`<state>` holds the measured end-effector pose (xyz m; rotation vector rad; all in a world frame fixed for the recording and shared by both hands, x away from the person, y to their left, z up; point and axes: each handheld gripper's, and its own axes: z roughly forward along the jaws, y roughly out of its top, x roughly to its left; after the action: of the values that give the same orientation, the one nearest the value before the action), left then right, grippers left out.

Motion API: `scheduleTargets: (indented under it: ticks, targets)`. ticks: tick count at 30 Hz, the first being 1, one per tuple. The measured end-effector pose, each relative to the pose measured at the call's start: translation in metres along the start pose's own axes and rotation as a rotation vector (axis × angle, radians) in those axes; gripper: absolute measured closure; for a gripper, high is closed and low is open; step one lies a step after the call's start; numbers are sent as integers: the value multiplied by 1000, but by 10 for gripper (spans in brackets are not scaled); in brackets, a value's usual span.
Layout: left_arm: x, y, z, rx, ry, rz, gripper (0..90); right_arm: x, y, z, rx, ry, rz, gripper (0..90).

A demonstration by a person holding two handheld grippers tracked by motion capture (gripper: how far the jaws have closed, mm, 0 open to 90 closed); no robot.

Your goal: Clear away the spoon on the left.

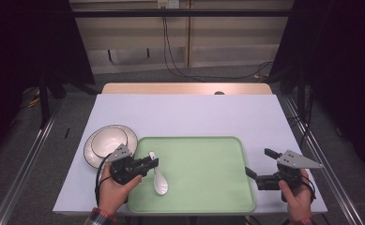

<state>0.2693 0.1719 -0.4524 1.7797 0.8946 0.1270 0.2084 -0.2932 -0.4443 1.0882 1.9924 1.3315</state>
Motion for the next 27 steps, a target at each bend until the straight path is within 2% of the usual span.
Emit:
scheduleTargets:
  ticks: [3, 6, 19, 27]
  targets:
    - [0, 0, 0, 6, 17, -1, 735, 1, 1, 0, 2, 1, 1, 4]
    - [2, 0, 0, 5, 10, 1, 733, 3, 1, 0, -1, 5, -5, 5]
    - [9, -1, 5, 26, 46, -13, 697, 2, 1, 0, 2, 7, -12, 6]
    - [9, -1, 8, 35, 66, -3, 678, 3, 1, 0, 9, 8, -14, 7]
